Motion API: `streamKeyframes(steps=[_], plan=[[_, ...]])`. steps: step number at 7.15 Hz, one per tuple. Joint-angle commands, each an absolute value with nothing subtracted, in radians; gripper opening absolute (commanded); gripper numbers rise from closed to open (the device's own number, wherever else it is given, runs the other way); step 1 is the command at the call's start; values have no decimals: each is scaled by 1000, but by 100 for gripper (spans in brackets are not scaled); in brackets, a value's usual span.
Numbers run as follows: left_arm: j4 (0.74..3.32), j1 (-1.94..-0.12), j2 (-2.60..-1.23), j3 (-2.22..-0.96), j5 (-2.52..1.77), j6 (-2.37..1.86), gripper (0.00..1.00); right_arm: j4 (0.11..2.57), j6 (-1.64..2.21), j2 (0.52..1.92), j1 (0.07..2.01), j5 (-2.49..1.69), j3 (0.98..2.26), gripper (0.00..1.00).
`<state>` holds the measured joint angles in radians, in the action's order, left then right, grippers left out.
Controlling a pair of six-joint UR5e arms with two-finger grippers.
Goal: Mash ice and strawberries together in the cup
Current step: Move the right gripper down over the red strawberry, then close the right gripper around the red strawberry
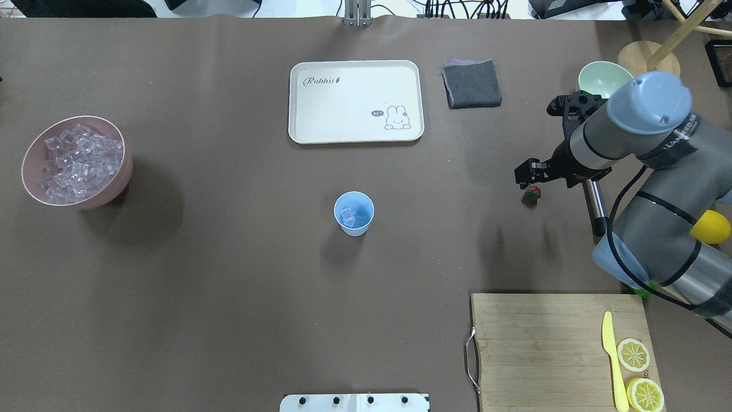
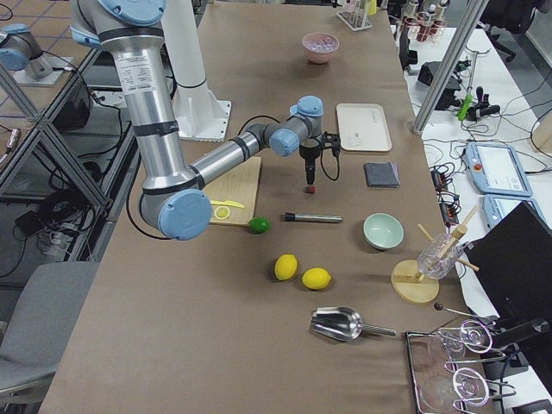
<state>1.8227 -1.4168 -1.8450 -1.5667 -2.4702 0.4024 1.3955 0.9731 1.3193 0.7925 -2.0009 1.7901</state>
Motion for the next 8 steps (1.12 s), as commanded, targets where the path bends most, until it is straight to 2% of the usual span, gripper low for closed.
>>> streamKeyframes(steps=[1, 4, 7, 8], plan=[[1827, -1422, -1841, -1563, -2473, 411, 97, 1382, 1092, 1292, 756, -1945, 1731, 100], [1836, -1420, -1832, -1566, -2473, 414, 97, 1382, 1186, 1285, 756, -1896, 1684, 100], [1838, -1420, -1830, -1574, -2465, 414, 97, 1264, 1189, 1285, 749, -1894, 1597, 98], [1838, -1420, -1829, -1584, -2464, 414, 97, 1261, 1210, 1287, 749, -1894, 1597, 86]])
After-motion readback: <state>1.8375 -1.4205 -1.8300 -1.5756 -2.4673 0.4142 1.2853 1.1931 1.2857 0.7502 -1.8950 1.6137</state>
